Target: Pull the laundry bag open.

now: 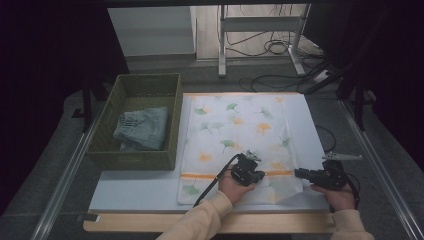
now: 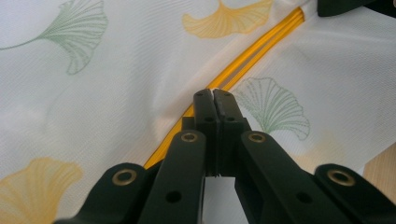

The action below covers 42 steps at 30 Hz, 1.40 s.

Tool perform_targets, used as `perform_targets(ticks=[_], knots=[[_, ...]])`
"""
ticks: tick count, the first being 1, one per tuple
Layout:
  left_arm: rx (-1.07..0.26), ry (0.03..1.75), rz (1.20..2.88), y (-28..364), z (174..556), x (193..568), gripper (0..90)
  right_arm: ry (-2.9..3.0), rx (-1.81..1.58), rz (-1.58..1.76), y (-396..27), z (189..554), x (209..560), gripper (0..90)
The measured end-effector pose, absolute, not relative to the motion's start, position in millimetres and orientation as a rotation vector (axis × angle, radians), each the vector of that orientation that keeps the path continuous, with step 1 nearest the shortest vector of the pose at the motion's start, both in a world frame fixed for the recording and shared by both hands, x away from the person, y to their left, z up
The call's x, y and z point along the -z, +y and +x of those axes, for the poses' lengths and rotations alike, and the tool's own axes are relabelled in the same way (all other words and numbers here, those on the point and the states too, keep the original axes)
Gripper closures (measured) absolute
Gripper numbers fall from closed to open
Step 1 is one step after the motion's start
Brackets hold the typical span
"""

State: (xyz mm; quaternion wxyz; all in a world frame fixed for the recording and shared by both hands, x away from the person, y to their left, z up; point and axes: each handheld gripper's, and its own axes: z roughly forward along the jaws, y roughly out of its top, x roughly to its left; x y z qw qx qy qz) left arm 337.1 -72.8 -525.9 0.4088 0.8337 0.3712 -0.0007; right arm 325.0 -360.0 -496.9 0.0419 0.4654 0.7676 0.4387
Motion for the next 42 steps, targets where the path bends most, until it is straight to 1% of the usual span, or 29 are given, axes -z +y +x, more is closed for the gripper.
perform_targets(ticks=[23,42], knots=[[0.006,0.977,2.092,-53,337,527,90.0,2.335,-1.33,1.43,-362,325,498,84.3],[-0.028,0.993,2.08,-35,331,530,90.0,2.332,-1.324,1.428,-362,325,498,84.3]])
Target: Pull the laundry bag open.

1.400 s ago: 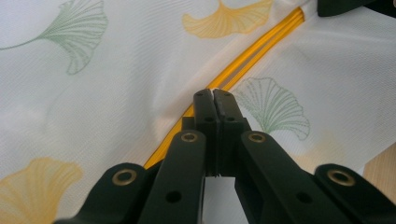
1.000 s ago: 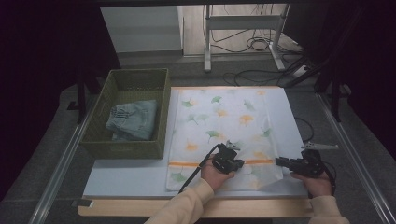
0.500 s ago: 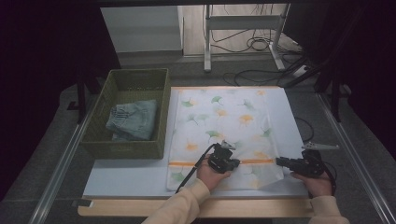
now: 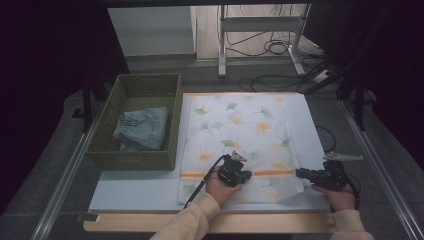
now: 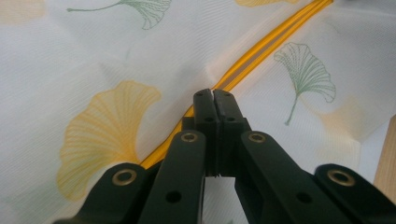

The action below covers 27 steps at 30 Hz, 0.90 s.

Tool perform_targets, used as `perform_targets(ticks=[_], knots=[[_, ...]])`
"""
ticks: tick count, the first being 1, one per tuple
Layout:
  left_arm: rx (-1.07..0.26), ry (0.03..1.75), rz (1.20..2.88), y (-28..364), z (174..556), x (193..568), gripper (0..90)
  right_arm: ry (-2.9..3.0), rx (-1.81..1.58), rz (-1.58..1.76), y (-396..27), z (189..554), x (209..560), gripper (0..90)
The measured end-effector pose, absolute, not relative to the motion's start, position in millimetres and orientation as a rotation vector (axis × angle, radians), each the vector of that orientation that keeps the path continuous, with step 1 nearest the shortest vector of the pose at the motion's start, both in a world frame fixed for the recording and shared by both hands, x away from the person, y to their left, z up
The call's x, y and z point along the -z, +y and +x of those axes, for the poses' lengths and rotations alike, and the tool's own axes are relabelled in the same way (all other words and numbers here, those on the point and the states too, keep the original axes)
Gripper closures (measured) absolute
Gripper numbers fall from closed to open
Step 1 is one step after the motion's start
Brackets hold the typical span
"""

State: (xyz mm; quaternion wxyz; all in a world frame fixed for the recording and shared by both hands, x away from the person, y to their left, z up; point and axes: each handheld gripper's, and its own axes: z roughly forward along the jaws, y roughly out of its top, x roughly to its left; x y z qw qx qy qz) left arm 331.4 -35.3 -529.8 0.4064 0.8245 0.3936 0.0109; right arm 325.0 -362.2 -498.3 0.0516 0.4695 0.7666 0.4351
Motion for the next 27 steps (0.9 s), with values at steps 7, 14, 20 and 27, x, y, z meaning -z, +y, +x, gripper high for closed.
perform_targets(ticks=[7,14,20,27], knots=[[-0.035,1.0,2.086,-27,332,529,90.0,2.329,-1.323,1.427,-363,325,498,84.3],[-0.039,1.006,2.085,-23,331,529,90.0,2.324,-1.324,1.427,-362,325,498,84.3],[-0.039,1.016,2.086,-17,331,530,90.0,2.327,-1.326,1.421,-362,325,498,84.3],[-0.048,1.028,2.086,-11,330,529,90.0,2.327,-1.327,1.42,-362,324,498,84.2]])
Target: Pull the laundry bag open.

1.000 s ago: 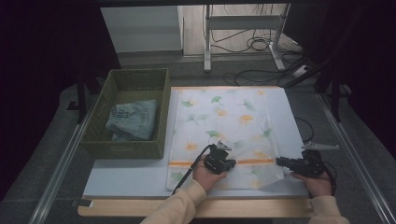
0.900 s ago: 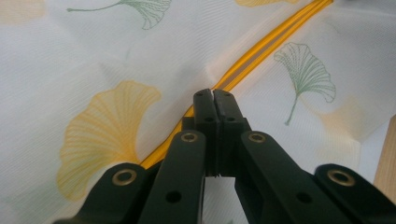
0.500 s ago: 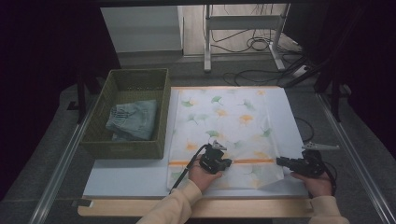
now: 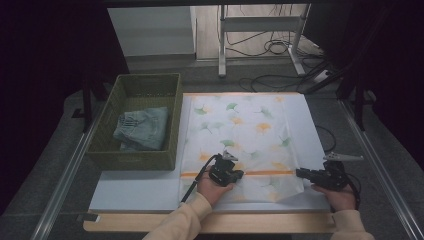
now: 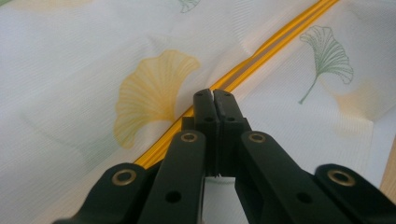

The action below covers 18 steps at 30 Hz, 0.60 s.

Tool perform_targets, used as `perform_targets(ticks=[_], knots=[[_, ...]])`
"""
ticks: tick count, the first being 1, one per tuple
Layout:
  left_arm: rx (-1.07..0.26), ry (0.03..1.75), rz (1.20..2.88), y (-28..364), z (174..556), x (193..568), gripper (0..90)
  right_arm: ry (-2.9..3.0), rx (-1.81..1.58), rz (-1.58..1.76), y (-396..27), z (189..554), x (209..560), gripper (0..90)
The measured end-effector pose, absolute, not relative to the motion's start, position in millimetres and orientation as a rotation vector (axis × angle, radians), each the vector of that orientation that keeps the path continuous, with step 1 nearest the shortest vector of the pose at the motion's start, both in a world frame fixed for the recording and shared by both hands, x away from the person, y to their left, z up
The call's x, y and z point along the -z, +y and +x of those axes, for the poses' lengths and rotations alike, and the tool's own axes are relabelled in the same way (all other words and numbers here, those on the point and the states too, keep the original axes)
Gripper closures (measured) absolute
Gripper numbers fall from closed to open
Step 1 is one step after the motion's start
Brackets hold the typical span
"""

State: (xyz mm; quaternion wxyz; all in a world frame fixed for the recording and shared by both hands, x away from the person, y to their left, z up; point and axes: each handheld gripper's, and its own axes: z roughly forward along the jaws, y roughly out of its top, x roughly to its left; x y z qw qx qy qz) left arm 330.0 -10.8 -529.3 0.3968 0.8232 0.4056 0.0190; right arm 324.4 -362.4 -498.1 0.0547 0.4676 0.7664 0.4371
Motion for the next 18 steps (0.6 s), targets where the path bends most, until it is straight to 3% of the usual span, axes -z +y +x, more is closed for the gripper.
perform_targets(ticks=[18], knots=[[-0.053,1.063,2.077,13,328,530,90.0,2.326,-1.319,1.412,-363,324,498,84.1]])
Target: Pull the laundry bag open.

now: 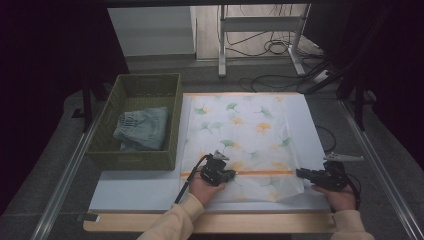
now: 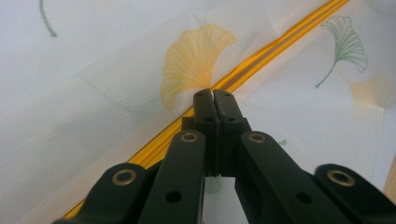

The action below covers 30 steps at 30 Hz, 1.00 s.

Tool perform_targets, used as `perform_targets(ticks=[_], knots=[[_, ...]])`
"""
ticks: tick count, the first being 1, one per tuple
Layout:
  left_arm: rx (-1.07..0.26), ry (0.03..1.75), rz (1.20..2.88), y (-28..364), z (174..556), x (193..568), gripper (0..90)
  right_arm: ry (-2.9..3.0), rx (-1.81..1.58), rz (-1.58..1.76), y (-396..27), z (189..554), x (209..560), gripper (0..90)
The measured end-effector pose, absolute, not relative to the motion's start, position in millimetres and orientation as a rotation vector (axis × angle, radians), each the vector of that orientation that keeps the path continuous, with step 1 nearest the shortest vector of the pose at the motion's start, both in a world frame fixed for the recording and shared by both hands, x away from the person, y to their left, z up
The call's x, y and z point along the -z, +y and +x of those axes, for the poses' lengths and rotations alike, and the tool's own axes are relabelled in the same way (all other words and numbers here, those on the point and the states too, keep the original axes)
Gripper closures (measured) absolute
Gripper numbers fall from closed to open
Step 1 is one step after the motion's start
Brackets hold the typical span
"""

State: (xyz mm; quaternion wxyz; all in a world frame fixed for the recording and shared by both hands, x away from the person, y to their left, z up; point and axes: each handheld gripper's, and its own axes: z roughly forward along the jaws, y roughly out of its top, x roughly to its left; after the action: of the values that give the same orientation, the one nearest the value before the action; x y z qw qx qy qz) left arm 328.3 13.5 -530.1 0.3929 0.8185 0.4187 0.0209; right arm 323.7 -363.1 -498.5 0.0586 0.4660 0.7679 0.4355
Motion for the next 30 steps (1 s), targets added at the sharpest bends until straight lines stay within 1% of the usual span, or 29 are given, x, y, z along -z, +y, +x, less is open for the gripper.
perform_targets(ticks=[12,20,30], knots=[[-0.054,1.095,2.057,28,327,531,90.0,2.322,-1.317,1.417,-364,323,498,84.1],[-0.03,1.119,2.039,41,328,533,89.8,2.321,-1.313,1.415,-364,323,499,84.0],[-0.043,1.11,2.046,42,325,534,90.0,2.321,-1.313,1.416,-363,323,499,84.1]])
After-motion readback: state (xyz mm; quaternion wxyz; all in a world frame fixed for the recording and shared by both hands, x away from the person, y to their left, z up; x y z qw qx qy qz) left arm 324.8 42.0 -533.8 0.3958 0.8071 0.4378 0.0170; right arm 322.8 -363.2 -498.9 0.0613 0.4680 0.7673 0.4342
